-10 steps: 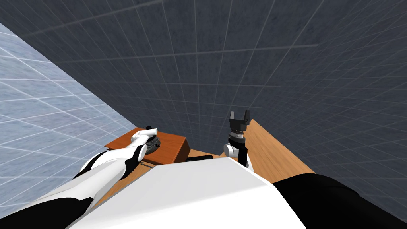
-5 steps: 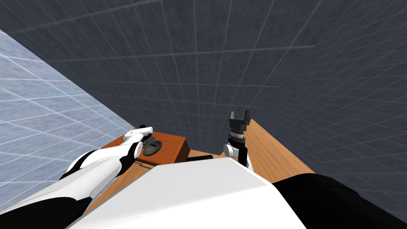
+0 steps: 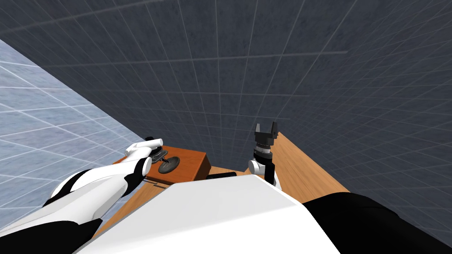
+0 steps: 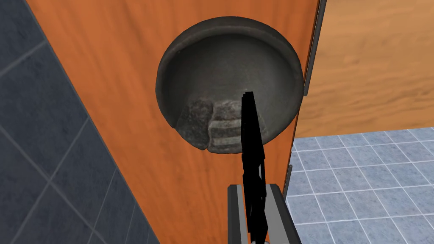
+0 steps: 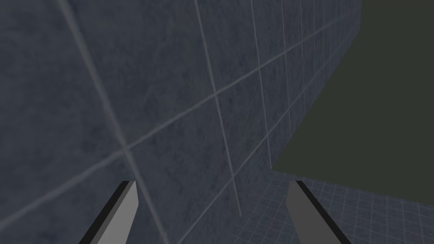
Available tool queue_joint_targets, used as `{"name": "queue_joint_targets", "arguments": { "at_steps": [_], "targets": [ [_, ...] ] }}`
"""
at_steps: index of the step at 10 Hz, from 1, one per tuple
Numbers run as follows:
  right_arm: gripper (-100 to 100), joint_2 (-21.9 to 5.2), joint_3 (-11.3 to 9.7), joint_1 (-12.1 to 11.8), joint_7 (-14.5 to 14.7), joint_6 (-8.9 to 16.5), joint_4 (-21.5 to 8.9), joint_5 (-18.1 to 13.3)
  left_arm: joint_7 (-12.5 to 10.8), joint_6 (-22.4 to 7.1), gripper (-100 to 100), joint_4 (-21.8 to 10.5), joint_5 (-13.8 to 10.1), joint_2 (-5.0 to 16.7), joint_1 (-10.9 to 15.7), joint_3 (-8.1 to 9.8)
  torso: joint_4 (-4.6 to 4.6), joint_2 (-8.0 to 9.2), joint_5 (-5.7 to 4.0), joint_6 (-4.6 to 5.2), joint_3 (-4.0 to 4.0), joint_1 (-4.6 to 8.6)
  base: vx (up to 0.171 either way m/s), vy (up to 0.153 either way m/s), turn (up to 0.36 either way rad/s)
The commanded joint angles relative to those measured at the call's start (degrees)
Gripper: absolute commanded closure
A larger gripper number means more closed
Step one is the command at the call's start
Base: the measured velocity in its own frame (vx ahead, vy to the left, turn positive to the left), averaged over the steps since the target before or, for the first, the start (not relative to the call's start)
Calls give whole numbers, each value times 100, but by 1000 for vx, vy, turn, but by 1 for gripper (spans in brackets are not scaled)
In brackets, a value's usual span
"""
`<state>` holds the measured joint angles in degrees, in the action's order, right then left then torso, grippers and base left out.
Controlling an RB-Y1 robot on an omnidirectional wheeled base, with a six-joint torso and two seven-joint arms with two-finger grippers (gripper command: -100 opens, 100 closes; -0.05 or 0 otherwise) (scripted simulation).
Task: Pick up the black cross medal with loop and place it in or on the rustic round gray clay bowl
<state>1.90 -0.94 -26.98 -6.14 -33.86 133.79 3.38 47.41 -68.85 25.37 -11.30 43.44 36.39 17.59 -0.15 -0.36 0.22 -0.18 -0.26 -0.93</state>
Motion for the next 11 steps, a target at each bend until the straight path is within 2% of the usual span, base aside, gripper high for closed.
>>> {"name": "queue_joint_targets", "arguments": {
  "at_steps": [1, 2, 3, 7, 8, 9, 11],
  "targets": [
    [0, 0, 0, 0, 0, 0, 0, 0, 187, -84, 100, -108, -66, 194, 83, 83, 0, 0, 0, 0, 0, 0, 4, 11, -42],
    [0, 0, 0, 0, 0, 0, 0, 0, 130, 10, 100, -233, -33, 148, 142, 39, 1, 0, -2, -1, 1, 0, 3, 10, -2],
    [0, 0, 0, 0, 0, 0, 0, 0, 162, 23, -100, -263, -35, 171, 162, 43, -2, 0, 4, 1, -1, 1, 0, 0, 0],
    [0, 0, 0, 0, 0, 0, 0, 0, 160, 23, -100, -259, -34, 169, 160, 42, -2, -1, 3, 1, -2, 4, 0, 0, 0],
    [0, 0, 0, 0, 0, 0, 0, 0, 160, 23, 0, -259, -34, 169, 160, 42, -2, -1, 3, 1, -2, 4, 0, 0, 0],
    [0, 0, 0, 0, 0, 0, 0, 0, 287, -195, -100, -179, -35, 350, 275, 78, -2, -1, 3, 1, -2, 4, -5, -55, 6],
    [0, 1, 0, 0, 0, 0, 0, 0, 287, -195, -100, 78, -35, 350, 271, 78, -1, 2, -3, 2, 1, 28, -6, -48, 13]
  ]
}}
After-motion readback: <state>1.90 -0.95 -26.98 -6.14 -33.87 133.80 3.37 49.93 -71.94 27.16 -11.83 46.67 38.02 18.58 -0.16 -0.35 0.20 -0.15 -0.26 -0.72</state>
